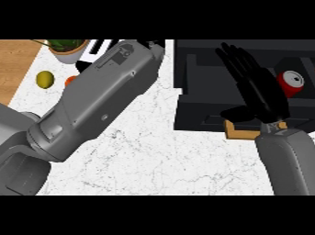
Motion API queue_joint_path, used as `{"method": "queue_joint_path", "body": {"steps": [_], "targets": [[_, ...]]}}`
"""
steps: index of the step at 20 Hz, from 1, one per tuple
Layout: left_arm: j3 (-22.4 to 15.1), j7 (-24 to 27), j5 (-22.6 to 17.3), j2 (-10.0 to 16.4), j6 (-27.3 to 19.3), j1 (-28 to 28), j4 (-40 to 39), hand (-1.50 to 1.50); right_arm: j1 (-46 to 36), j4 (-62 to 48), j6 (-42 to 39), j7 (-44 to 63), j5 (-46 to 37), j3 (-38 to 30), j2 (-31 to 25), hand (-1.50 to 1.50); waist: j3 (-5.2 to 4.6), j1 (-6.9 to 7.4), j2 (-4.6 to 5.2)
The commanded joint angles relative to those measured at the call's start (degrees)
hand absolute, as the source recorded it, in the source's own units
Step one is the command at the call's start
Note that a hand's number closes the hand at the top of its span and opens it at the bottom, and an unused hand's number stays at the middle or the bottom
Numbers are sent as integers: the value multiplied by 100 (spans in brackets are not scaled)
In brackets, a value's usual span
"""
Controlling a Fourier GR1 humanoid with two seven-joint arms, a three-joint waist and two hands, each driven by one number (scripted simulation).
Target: Pick up the can, place it into the drawer and close the drawer
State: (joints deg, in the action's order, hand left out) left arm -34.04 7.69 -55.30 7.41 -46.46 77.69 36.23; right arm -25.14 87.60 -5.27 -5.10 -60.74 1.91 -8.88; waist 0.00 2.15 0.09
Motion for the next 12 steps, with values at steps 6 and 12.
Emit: {"method": "queue_joint_path", "body": {"steps": [6,12], "targets": [[-35,-730,292,815,-73,-349,949,-150,-1071,-2484,1244,70,-763,-97,313,-150,2,0,-7],[-7,-582,484,1001,-176,-994,1570,-150,-1506,-4047,2556,-41,-1193,-303,372,-150,5,50,23]]}}
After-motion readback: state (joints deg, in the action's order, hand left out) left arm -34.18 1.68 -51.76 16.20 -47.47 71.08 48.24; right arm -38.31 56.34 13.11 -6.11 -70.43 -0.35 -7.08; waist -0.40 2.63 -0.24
